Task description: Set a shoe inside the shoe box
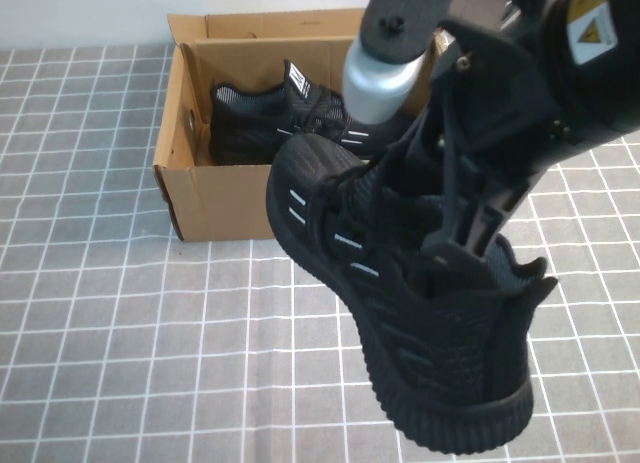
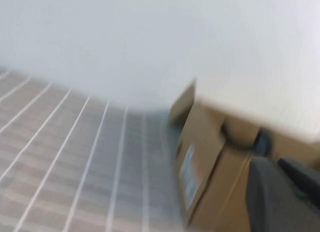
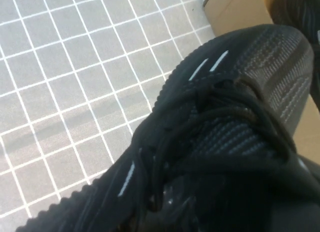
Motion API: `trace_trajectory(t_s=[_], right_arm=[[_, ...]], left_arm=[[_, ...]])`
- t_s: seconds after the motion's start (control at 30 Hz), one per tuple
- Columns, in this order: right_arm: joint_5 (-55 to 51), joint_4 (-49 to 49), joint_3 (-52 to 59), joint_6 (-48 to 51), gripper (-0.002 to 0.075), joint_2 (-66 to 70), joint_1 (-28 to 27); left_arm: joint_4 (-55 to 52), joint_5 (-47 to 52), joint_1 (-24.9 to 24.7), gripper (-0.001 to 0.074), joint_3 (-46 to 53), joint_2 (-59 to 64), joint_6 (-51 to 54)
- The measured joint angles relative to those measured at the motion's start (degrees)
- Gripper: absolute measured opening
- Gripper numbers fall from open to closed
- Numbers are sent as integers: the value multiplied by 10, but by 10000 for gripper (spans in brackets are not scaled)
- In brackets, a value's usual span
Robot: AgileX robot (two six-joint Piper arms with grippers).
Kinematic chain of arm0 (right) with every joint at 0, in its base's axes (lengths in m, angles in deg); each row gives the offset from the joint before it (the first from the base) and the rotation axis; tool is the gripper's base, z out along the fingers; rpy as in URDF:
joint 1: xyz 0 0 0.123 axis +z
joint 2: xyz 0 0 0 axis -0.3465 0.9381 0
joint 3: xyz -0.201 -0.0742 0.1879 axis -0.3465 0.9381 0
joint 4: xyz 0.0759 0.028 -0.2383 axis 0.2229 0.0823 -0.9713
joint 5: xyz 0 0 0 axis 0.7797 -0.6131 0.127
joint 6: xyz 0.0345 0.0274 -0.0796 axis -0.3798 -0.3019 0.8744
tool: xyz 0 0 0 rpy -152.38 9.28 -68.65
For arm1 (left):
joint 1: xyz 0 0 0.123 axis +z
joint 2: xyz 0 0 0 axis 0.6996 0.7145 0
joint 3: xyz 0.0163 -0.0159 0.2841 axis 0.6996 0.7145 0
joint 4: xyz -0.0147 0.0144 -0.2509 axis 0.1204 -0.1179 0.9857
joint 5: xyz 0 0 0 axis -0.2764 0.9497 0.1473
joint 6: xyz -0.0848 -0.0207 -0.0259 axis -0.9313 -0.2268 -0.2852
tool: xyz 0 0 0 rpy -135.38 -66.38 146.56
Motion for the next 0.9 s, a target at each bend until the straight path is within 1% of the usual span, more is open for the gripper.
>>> trace_trajectory(t_s=[0.1, 0.17, 0.3, 0.4, 0.53, 0.67, 0.73, 0.9], right_arm=[[0, 0, 0, -2, -6, 11, 0], [0, -1, 0, -12, -6, 18, 0], [3, -3, 0, -38, -6, 35, -7], [17, -2, 0, -45, -6, 42, -26], [31, -2, -1, -48, -6, 49, -46], [33, -2, -1, -48, -6, 54, -62], [34, -3, -1, -48, -6, 55, -66], [38, -4, -1, -48, -6, 57, -67]], left_arm=[[18, -27, 0, -1, 0, 0, -38], [26, 0, -2, -1, -9, 0, -56], [28, 141, -13, -1, -69, 40, -67], [30, 219, -26, -1, -122, 106, -37], [47, 283, -53, -1, -206, 204, 36], [103, 335, -84, -1, -284, 306, 152], [143, 360, -96, -1, -329, 358, 221], [257, 417, -102, -1, -430, 470, 384]])
